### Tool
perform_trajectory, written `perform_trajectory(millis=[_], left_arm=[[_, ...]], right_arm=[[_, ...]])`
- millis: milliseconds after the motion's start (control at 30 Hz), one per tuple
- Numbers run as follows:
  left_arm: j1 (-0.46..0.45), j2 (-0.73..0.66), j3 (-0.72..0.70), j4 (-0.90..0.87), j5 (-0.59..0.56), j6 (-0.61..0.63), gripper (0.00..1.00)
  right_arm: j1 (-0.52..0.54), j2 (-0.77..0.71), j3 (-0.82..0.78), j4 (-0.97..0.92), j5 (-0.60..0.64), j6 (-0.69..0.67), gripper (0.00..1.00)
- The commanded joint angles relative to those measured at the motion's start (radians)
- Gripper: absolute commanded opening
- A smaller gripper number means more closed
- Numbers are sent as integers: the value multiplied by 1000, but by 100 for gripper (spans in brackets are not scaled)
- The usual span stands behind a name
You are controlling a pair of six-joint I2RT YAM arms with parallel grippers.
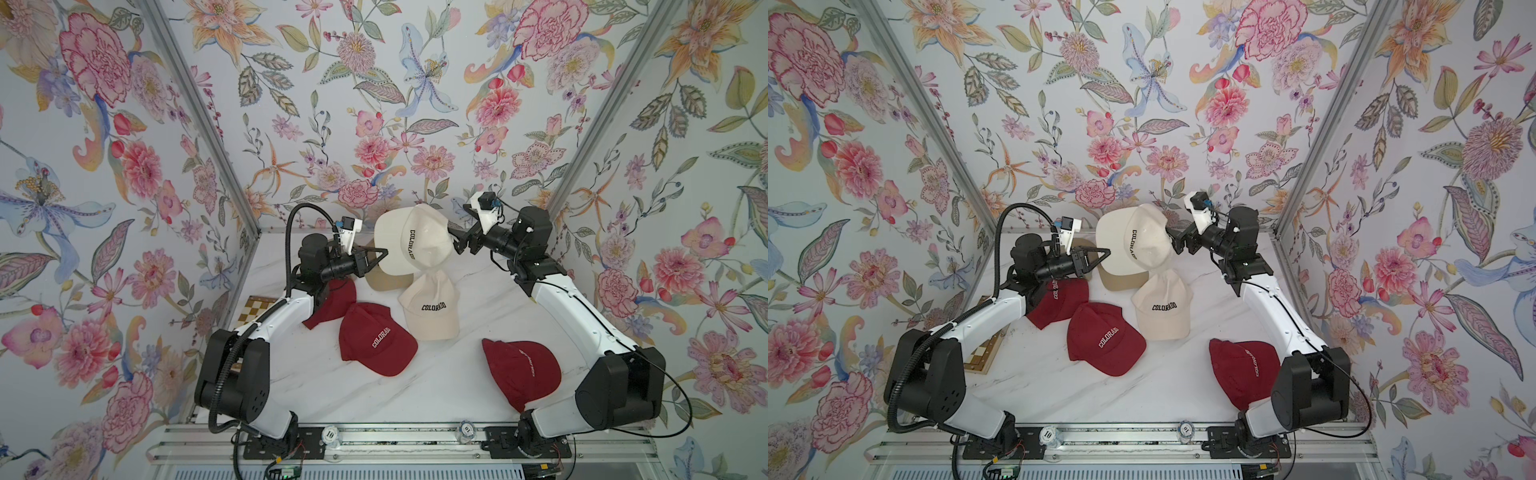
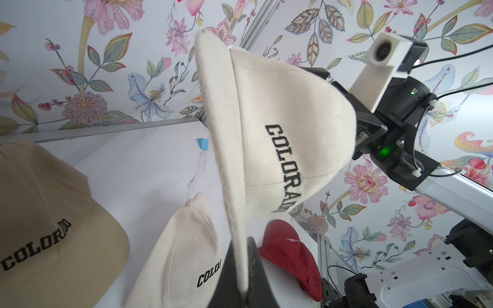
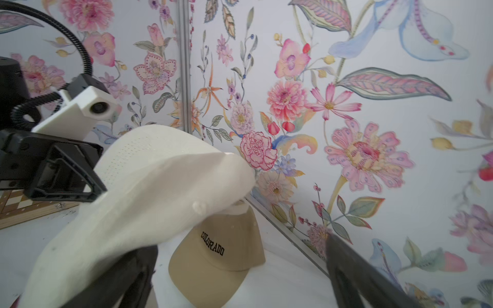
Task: Stack the baseball caps by color
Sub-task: Pick up the baseball cap from the center of the board.
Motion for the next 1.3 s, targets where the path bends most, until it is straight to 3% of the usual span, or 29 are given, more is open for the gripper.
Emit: perform_trajectory(millis=[0,233,400,567,900,1267], left_arm=[[11,-33,58,-4,-13,43,0],[15,-32,104,-123,-12,124,0],[14,-33,101,-108,2,112,0],[14,-49,86,-88,-2,97,0],[14,-85,63,-96,-16,111,0],[13,-81,15,-91,-28,111,0]], right_arm=[[-103,11,7,-51,-124,249,99],[-204,1,-114,202,-451,580,99],[-177,53,-133,340,-515,726,99],[-131,127,-126,412,-520,826,99],[-61,126,-202,404,-508,840,99],[-50,149,-257,837,-535,1148,99]])
